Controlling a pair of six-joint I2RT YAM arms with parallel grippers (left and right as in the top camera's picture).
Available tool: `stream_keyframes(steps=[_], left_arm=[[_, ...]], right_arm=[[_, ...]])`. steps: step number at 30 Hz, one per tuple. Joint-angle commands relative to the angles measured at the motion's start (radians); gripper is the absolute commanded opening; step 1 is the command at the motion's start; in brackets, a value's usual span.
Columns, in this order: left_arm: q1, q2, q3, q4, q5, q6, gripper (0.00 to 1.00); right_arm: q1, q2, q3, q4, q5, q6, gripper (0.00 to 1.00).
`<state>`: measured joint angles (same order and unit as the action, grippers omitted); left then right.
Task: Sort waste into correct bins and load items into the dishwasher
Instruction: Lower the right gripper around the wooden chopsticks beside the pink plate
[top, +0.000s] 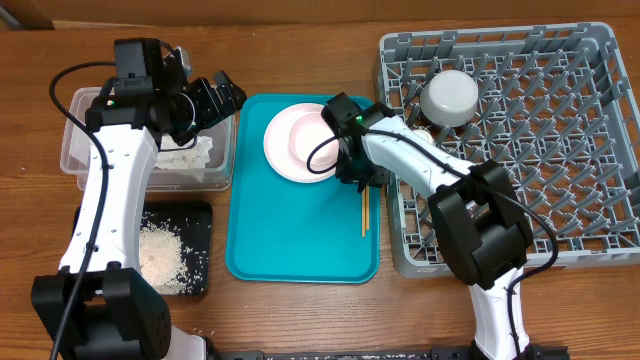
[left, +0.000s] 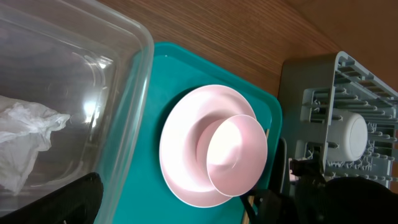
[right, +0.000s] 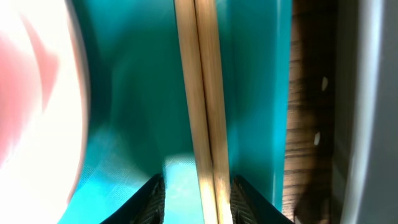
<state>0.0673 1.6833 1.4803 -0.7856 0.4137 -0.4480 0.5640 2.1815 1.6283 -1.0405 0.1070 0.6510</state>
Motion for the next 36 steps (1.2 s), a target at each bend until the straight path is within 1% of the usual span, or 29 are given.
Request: stream_keyframes(steps=[1, 4, 9, 12, 17, 22, 26, 36], left_arm=[[-0.002, -0.008, 0.026, 0.000, -0.006, 0.007, 1.00], [-0.002, -0.008, 0.026, 0.000, -0.006, 0.007, 1.00], [-0.002, -0.008, 0.026, 0.000, -0.006, 0.007, 1.00], [-0.002, -0.008, 0.026, 0.000, -0.006, 0.007, 1.00], [-0.002, -0.008, 0.026, 0.000, -0.006, 0.007, 1.00], [-0.002, -0.008, 0.026, 0.000, -0.006, 0.007, 1.00], [-0.002, -0.008, 0.026, 0.000, -0.006, 0.007, 1.00], [-0.002, -0.008, 0.026, 0.000, -0.006, 0.007, 1.00]], right_arm=[[0.011, -0.008, -0.012, -0.001, 0.032, 0.003, 0.35], [0.011, -0.008, -0.012, -0.009, 0.035, 0.000, 0.32], [0.011, -0.008, -0.003, -0.013, 0.075, -0.015, 0.33], [0.011, -0.008, 0.021, -0.021, 0.073, -0.053, 0.33], [0.011, -0.008, 0.061, -0.051, 0.072, -0.064, 0.33], [0.011, -0.008, 0.090, -0.062, 0.048, -0.160, 0.33], [0.011, -0.008, 0.092, -0.061, -0.004, -0.184, 0.33], [0.012, -0.008, 0.092, 0.051, -0.024, -0.214, 0.32]])
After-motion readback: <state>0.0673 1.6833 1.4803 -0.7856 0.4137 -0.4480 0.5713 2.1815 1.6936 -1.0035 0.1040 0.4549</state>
